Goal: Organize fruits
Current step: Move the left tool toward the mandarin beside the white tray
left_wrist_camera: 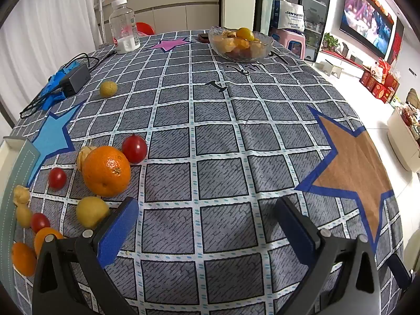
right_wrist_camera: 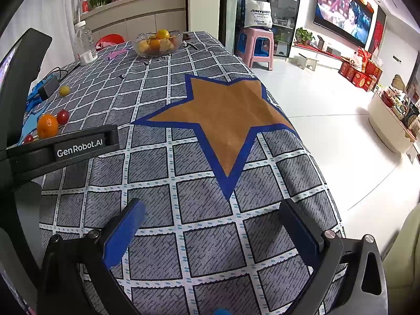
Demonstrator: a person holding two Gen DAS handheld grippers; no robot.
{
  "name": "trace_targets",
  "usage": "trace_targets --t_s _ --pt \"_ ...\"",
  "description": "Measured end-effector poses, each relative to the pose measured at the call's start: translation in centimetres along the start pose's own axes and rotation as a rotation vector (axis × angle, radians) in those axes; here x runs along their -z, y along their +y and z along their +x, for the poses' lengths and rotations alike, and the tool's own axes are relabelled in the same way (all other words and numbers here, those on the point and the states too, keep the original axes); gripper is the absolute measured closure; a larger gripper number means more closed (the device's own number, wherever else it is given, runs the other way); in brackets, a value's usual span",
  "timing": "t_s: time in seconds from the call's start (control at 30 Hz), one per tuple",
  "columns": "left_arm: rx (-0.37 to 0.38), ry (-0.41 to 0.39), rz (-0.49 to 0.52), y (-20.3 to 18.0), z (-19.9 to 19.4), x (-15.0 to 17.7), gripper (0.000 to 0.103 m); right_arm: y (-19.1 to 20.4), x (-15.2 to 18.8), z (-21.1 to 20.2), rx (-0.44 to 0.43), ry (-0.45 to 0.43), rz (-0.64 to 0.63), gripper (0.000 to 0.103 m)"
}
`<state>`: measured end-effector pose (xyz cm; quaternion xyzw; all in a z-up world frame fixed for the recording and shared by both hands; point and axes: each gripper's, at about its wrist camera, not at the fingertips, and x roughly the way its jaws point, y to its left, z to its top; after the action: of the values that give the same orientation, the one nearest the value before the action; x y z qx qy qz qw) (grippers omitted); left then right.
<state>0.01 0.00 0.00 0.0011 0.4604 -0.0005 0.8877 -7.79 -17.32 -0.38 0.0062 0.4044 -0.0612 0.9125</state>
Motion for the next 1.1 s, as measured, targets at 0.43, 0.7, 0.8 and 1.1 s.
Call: trace_targets --t_s 0.43,0.7,0.8,1.1 --pt "0.000 -0.002 0.000 0.0 0.0 0.0 0.000 0.0 0.0 0.0 -0.002 -0.007 0.002 0.001" --pt "-0.001 -0.003 -0.003 0.0 0.0 0.0 0.000 0.0 0.1 -0.1 0.003 -0.011 0.000 0.001" --pt "-0.013 -0.002 -0.018 -0.2 0.2 -0.3 0.000 0.0 0.1 -0.2 0.001 -0.015 0.000 0.001" --pt "0.001 -0.064 0.078 2.9 -4.6 2.5 0.000 0.0 -0.1 0.2 -0.005 0.012 0.007 0.001"
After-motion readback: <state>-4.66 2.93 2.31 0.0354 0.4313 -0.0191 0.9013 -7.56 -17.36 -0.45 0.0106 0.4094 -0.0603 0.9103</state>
